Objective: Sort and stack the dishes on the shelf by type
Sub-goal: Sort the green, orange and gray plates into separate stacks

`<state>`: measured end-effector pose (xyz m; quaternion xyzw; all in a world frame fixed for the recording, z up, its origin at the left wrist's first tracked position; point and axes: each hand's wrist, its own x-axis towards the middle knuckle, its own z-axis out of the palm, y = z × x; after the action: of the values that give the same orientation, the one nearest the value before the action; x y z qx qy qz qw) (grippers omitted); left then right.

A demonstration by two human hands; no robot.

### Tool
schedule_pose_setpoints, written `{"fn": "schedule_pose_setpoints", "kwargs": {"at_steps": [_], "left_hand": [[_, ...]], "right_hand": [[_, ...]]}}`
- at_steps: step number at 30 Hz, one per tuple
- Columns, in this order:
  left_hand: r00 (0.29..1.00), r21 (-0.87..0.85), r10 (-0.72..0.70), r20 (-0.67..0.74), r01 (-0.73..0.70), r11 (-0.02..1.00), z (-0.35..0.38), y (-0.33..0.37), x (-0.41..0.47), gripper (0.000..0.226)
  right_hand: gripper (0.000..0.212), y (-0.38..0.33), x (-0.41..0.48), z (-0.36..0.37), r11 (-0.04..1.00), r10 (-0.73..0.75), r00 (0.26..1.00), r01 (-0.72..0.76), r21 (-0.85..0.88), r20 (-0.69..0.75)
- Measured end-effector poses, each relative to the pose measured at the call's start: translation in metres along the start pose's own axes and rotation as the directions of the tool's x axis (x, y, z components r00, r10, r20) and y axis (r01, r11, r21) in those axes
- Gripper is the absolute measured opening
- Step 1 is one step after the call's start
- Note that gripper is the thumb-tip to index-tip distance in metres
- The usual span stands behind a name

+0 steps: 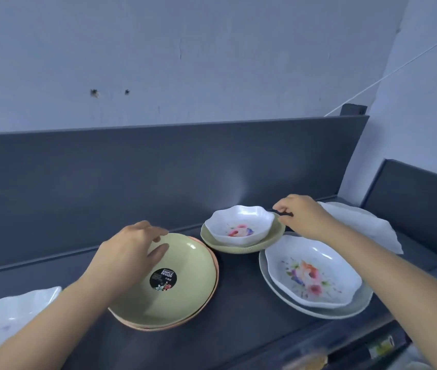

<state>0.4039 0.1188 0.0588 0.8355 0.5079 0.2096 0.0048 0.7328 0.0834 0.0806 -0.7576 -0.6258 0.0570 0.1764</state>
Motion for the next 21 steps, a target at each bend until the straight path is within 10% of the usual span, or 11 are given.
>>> {"fn": "schedule_pose_setpoints", "kwargs": {"at_steps": [11, 21], "left_hand": [[0.998, -0.023, -0.043, 0.043, 0.044, 0.999, 0.022, 0.004, 0.025, 0.026], [0.996, -0.151, 0.073, 0.06, -0.064, 0.986, 0.032, 0.01, 0.051, 0.021]], "right_hand": [[0.025, 0.023, 0.05, 0.026, 0.972, -0.192, 0.942, 0.221, -0.079, 0.275], [0.012, 0.013, 0.04, 0.016, 0.941, -0.322, 0.942, 0.33, -0.079, 0.094]]}}
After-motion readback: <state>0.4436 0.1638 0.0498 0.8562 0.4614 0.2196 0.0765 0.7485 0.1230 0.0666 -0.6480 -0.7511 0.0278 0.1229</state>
